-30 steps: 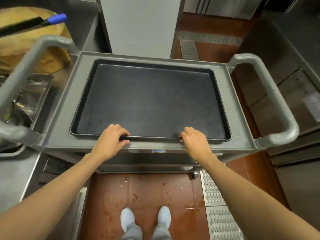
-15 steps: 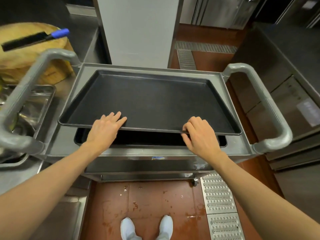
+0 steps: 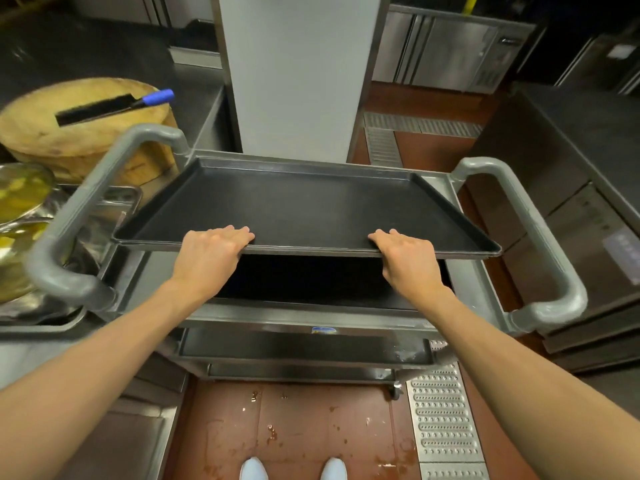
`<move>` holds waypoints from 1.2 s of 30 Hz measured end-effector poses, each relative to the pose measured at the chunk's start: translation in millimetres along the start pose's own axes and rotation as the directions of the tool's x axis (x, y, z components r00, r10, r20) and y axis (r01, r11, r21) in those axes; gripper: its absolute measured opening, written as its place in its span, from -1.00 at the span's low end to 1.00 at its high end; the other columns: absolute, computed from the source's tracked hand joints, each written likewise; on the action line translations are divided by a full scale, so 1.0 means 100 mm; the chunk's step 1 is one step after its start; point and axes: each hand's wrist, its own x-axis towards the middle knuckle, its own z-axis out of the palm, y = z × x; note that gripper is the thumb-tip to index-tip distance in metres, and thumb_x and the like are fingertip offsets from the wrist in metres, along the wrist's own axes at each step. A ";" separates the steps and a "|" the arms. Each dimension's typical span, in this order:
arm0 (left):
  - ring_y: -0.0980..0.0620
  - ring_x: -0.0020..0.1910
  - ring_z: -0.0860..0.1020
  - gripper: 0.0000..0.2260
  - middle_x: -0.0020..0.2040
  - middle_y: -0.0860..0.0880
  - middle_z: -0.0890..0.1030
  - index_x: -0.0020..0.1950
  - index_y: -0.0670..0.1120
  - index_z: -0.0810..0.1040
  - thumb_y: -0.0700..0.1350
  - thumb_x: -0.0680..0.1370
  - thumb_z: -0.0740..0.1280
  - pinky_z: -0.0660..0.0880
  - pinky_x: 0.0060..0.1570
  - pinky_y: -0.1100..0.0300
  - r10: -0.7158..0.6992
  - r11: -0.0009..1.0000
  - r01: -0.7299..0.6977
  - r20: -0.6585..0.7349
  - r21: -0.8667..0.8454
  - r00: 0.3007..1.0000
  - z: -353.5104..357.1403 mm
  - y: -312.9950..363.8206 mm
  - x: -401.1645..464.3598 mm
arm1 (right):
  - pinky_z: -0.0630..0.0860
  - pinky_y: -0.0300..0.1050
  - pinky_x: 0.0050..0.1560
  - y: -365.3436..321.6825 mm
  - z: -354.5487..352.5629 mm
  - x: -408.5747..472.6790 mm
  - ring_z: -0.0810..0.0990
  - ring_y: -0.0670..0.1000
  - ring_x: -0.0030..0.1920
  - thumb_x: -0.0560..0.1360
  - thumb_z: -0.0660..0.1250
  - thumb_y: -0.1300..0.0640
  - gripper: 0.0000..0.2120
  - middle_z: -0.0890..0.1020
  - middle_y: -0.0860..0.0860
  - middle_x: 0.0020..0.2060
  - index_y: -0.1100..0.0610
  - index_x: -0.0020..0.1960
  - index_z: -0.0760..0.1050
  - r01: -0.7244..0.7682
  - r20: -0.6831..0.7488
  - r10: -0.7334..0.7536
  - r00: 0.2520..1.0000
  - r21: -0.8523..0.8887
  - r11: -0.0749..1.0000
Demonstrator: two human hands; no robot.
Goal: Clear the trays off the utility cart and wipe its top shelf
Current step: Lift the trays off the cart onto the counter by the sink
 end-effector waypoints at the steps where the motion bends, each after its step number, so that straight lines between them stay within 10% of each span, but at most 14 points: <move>1: -0.17 -0.20 0.70 -0.65 -0.17 -0.13 0.72 0.00 -0.15 0.69 -0.43 0.27 0.48 0.54 -0.44 0.05 -0.003 1.000 0.003 -0.032 -0.001 0.999 -0.08 0.01 -0.01 | 0.48 -0.08 -0.52 0.01 -0.07 0.04 0.62 0.12 -0.30 0.14 0.45 0.47 -0.61 0.59 0.04 -0.35 0.16 -0.10 0.56 0.016 -0.016 -0.016 1.000 -0.005 1.000; 7: -0.20 -0.17 0.70 -0.73 -0.16 -0.17 0.72 0.00 -0.18 0.67 -0.41 0.35 0.42 0.59 -0.38 -0.04 -0.062 0.997 0.070 -0.164 0.040 0.985 -0.68 -0.02 0.00 | 0.12 -0.27 -0.51 -0.02 -0.57 0.35 0.60 0.13 -0.36 0.20 0.43 0.48 -0.67 0.58 0.04 -0.39 0.17 -0.12 0.57 0.138 -0.199 -0.132 0.971 0.015 0.990; 16: -0.18 -0.15 0.69 -0.82 -0.17 -0.15 0.71 -0.03 -0.15 0.66 -0.28 0.47 0.29 0.57 -0.41 -0.01 -0.254 0.906 0.338 -0.309 0.256 0.916 -1.75 -0.06 -0.82 | 0.21 -0.21 -0.49 -0.66 -1.20 0.67 0.60 0.12 -0.37 0.24 0.39 0.49 -0.67 0.57 0.02 -0.40 0.14 -0.12 0.57 0.426 -0.413 -0.355 0.838 0.091 0.900; 36: -0.16 -0.25 0.70 -0.79 -0.29 -0.15 0.70 -0.11 -0.12 0.69 -0.30 0.45 0.26 0.52 -0.52 0.06 -0.648 0.230 0.826 -0.552 0.514 0.524 -3.64 0.74 -4.75 | 0.29 -0.15 -0.44 -4.37 -2.24 -0.59 0.62 0.10 -0.34 0.34 0.44 0.38 -0.72 0.63 0.02 -0.35 0.11 -0.03 0.61 0.963 -0.631 -0.731 0.259 0.110 0.246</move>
